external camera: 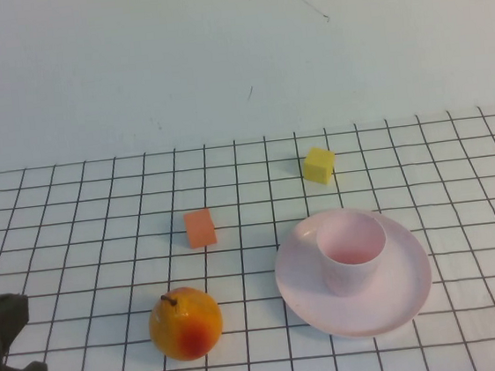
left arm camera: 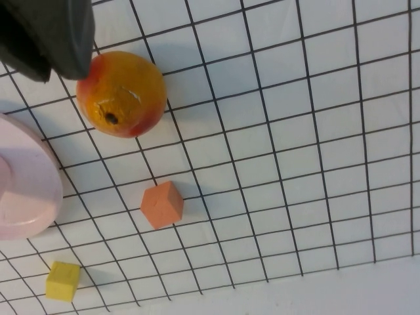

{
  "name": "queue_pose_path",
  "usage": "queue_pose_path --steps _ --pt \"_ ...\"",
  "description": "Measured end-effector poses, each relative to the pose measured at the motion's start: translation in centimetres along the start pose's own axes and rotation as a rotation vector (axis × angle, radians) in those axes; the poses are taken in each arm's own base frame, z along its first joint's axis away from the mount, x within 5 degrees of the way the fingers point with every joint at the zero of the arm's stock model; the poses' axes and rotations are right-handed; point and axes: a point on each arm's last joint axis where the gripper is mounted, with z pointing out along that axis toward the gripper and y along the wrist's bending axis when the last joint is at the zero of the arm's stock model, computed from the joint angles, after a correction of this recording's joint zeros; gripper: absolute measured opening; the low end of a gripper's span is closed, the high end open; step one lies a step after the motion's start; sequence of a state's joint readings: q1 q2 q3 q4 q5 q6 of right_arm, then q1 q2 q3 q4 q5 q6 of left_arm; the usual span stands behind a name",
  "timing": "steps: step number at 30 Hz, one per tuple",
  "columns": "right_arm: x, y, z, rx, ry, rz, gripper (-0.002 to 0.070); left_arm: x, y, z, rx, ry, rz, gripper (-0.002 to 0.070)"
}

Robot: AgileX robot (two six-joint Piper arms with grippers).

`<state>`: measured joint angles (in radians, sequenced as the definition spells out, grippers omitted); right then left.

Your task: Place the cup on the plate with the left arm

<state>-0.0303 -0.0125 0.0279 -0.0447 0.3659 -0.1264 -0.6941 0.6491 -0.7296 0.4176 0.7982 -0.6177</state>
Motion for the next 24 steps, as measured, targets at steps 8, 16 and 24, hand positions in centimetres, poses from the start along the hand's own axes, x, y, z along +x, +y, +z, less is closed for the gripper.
queue_pose_path --steps 8,16,24 --pt "0.0 0.0 0.0 0.0 0.0 0.0 -0.0002 0.5 0.3 0.0 -0.034 0.053 -0.002 0.0003" --pt "0.0 0.0 0.0 0.0 0.0 0.0 -0.0002 2.6 2.0 -0.9 -0.138 0.148 -0.034 0.0" --pt "0.0 0.0 0.0 0.0 0.0 0.0 -0.0002 5.7 4.0 -1.4 -0.164 -0.288 0.018 -0.0001"
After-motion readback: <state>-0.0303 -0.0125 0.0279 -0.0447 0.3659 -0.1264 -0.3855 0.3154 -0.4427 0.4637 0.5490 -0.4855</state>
